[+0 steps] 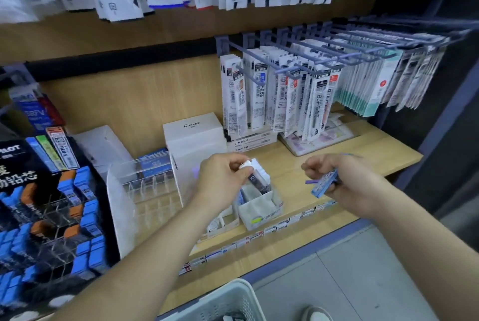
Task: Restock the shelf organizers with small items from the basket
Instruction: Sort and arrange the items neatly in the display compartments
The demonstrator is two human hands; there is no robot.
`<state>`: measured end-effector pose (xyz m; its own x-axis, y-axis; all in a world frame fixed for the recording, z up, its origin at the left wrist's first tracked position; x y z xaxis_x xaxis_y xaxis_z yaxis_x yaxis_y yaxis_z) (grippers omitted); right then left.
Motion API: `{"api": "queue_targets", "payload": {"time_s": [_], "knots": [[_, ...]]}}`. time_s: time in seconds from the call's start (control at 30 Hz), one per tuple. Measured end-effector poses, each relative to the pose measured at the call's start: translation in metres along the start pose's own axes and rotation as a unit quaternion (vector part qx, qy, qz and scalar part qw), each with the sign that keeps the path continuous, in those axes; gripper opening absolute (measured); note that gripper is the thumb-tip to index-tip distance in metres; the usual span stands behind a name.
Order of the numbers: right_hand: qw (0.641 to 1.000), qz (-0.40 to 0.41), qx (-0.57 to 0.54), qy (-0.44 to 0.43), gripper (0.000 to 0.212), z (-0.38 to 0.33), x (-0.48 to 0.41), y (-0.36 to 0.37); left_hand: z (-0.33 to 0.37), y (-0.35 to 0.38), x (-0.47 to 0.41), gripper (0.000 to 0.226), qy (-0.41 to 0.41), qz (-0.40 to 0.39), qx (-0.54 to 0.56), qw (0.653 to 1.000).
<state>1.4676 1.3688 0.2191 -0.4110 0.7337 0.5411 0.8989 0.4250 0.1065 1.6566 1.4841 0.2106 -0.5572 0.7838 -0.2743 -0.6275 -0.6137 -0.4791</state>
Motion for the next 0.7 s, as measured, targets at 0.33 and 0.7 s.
{"api": "queue_targets", "payload": {"time_s": [0.33, 0.7], "knots": [[0.999, -0.037, 0.010, -0.030, 0.042, -0.006, -0.001, -0.002, -0.011, 0.046, -0.007, 0.021, 0.105, -0.078, -0.192, 0.973], [0.984, -0.170, -0.059, -0.004, 0.059, -0.005, 0.015, 0.012, -0.020, 0.059, -0.008, 0.016, 0.130, -0.095, -0.251, 0.954]]}}
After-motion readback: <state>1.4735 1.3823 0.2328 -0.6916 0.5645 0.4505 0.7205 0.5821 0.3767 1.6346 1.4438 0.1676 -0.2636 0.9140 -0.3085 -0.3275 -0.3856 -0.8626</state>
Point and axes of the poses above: each hand's wrist, its own x-axis away from the middle knuckle, its own y-axis out of the palm, z = x × y, the point moved 3 cm from there along -x, towards the middle knuckle, and after that the axes turned 9 degrees about y, right-handed, at the moved point
